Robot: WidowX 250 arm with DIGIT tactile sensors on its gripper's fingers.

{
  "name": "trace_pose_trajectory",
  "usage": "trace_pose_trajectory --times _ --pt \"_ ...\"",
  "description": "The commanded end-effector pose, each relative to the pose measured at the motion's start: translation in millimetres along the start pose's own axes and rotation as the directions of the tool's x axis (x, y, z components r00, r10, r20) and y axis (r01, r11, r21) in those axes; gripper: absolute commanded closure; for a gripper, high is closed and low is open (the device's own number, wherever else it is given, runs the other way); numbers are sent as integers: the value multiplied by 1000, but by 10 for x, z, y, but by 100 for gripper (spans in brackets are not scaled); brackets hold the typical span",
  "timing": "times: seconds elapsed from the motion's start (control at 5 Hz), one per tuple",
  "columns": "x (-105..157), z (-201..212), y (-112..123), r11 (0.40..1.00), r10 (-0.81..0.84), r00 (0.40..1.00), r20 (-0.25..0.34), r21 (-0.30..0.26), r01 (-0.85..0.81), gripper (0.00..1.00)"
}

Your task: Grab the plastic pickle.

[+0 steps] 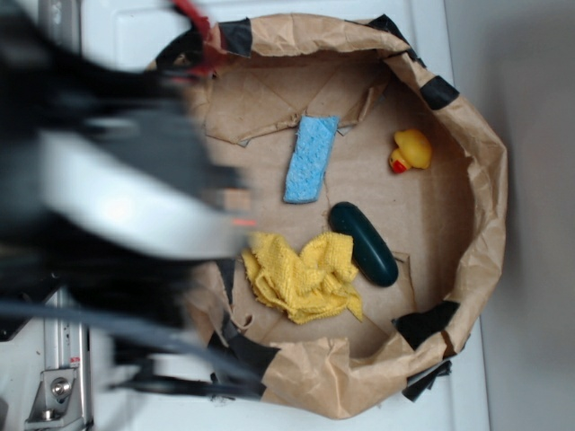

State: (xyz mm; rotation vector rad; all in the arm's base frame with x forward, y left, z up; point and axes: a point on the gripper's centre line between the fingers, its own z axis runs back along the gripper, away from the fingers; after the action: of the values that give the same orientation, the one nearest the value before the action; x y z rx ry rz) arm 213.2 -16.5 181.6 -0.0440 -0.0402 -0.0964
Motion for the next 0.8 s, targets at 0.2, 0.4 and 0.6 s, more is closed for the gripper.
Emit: trace_pose_trajectory --times 0.2,0.4,0.6 --pt "923 -878 94 978 -204 969 139 -14 208 0" --pt "903 -1087 13 971 -230 958 171 -19 236 0" --pt "869 -1319 -68 954 -301 933 199 78 291 0"
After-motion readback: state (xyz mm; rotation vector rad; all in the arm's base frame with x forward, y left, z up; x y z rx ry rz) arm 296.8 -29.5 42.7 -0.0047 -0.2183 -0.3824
